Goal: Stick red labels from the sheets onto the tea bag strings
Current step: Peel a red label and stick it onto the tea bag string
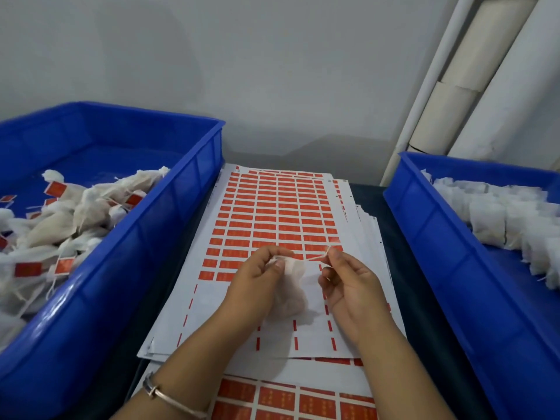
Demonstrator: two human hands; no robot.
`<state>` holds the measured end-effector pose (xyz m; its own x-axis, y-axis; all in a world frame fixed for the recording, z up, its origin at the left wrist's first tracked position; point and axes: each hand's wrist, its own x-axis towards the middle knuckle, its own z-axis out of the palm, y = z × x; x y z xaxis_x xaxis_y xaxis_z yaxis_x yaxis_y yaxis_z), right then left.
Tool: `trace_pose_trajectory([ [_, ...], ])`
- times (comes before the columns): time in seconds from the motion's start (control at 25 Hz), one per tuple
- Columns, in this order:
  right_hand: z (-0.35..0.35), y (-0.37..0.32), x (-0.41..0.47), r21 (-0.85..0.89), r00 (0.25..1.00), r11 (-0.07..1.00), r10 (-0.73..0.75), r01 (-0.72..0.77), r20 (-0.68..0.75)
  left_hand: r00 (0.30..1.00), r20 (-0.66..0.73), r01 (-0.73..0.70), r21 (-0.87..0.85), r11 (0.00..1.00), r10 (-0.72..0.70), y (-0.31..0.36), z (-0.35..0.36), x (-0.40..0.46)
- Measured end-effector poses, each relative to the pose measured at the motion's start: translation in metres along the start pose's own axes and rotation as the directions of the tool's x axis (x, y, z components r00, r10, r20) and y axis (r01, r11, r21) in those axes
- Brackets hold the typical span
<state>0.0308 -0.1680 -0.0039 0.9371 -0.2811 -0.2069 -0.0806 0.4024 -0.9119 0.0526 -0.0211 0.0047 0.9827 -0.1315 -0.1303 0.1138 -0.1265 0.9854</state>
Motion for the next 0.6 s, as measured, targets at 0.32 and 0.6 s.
trace_pose_trajectory([
  [0.32,0.014,0.001,-0.001,-0.368,0.991,0.924,0.131,-0.106,0.042,0.999,-0.035,0.024,-0.119,0.993,-0.029,0.004,0.004,-0.007],
  [0.6,0.004,0.002,-0.01,-0.479,0.973,0.865,-0.044,0.151,0.226,0.999,-0.049,-0.007,-0.093,0.996,0.003,0.004,0.003,-0.004],
])
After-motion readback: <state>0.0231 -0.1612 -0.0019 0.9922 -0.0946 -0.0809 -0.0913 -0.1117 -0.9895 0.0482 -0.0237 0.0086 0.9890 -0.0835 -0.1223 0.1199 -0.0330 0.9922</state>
